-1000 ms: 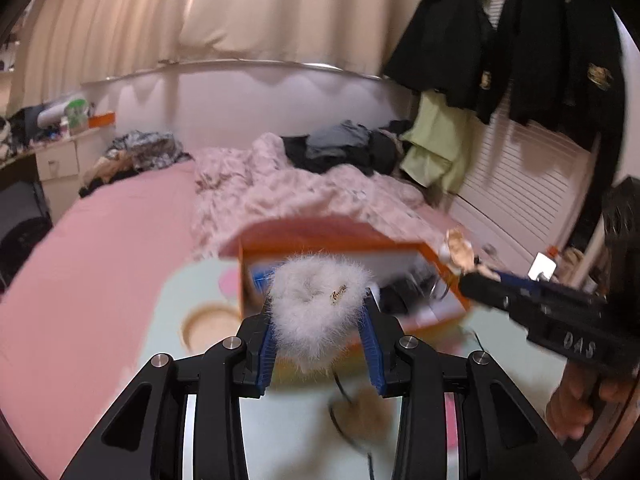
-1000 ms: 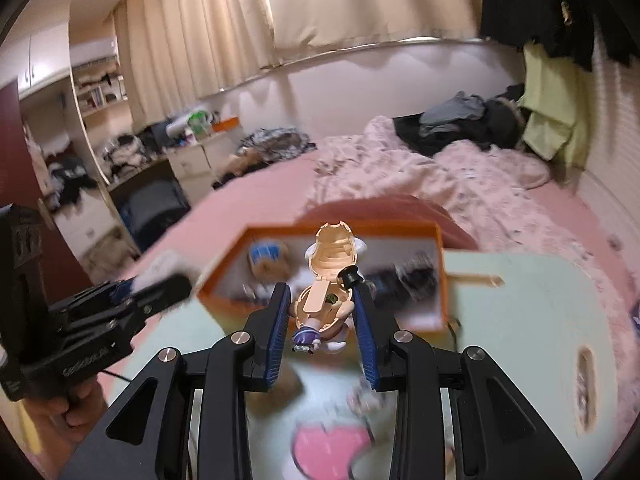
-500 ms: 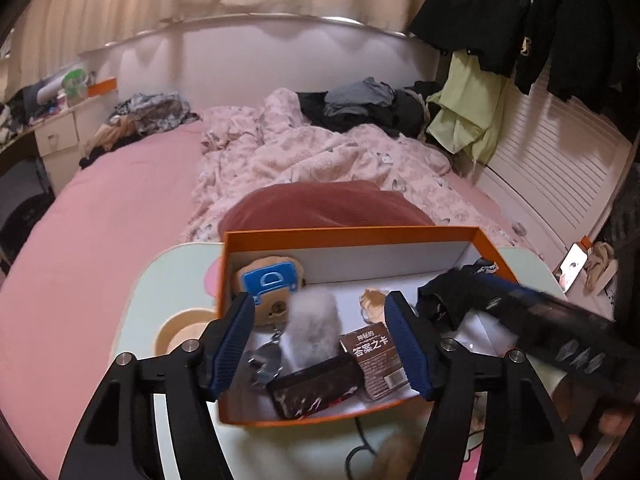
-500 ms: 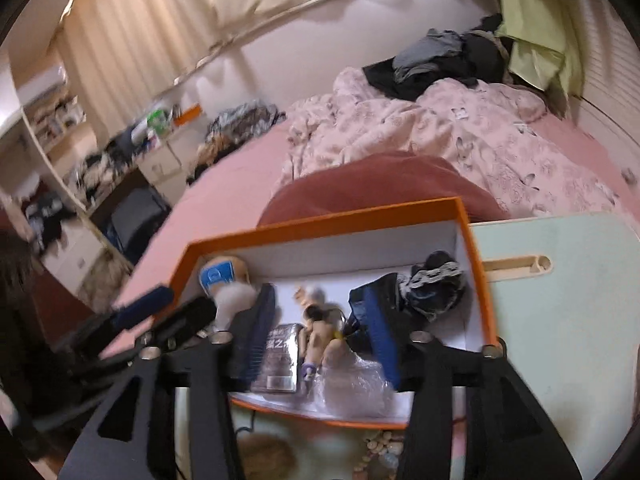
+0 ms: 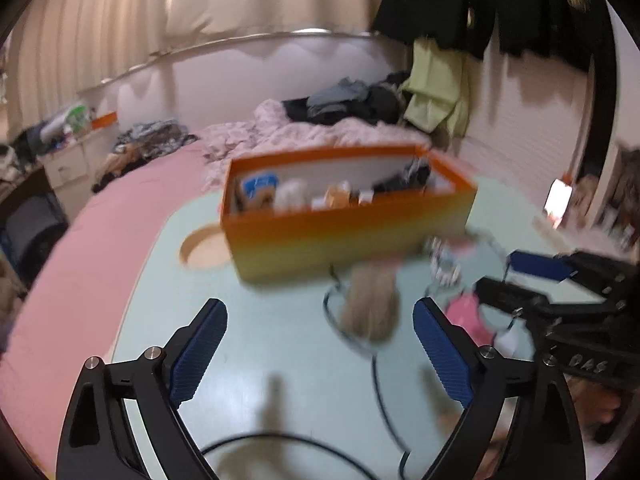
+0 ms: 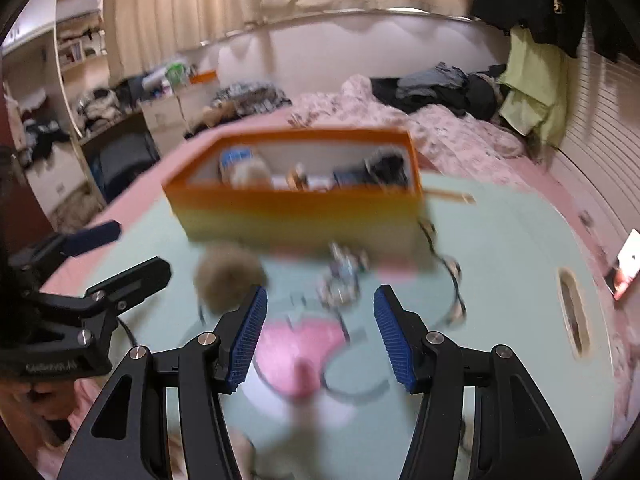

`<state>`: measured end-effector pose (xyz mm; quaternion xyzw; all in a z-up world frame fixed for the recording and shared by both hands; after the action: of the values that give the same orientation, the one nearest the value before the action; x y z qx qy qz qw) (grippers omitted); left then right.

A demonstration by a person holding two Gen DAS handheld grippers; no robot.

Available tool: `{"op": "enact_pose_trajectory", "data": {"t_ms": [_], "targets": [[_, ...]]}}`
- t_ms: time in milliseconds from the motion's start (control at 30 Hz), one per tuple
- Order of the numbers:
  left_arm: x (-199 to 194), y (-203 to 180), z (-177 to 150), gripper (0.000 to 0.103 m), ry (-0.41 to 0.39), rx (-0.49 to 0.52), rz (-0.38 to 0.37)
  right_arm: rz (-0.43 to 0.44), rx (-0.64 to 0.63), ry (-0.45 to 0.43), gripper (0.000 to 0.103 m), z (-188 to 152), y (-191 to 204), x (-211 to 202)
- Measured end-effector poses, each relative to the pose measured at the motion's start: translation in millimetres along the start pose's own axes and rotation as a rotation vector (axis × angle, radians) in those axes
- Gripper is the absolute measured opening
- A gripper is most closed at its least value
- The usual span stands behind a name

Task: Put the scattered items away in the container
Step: 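Move both open tools back over the table toward the bracelet, then grasp the beaded bracelet on the table with the right tool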

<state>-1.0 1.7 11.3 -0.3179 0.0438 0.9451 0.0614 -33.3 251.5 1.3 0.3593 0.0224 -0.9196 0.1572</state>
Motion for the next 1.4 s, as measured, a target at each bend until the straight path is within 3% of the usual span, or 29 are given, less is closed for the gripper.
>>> {"op": "enact_pose_trajectory", "data": {"t_ms": [267, 300, 333, 433, 867, 1000, 1267, 1400], "targets": [[27, -4, -29, 0.098, 0.091, -0.024, 0.036, -0.064, 0.085, 0.092, 0.058, -17, -24, 20], [28, -3, -31, 0.103, 0.084, -0.037, 0.03, -0.067, 0.095, 0.087, 0.068, -19, -26, 19], [29, -1, -33, 0.103, 0.083, -0.053, 0.02, -0.07, 0.103, 0.083, 0.08, -19, -27, 18], [29, 1, -34, 0.103, 0.081, -0.058, 0.013, -0.045, 0.087, 0.091, 0.103, -18, -24, 20], [29, 0, -36, 0.103, 0.073, -0.057, 0.013, -0.057, 0.064, 0.102, 0.103, -17, -20, 24], [31, -1, -34, 0.103, 0.075, -0.058, 0.012, -0.137, 0.022, 0.127, 0.103, -19, -21, 30], [32, -2, -33, 0.103, 0.076, -0.059, 0.011, -0.12, 0.021, 0.101, 0.103, -24, -25, 35], [32, -3, -33, 0.103, 0.075, -0.06, 0.008, -0.058, 0.048, 0.097, 0.102, -18, -25, 36]]}}
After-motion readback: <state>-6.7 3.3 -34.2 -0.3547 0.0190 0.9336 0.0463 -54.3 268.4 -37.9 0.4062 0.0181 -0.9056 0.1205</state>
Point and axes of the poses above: each gripper's, at about its wrist camera, not at the fingertips, and x roughly the way its jaws point, y to its left, z to its top, the point moved 5 cm from there along x, roughly the way its jaws point, and after that the axes turned 1 degree about -x, right-handed, at the moved point
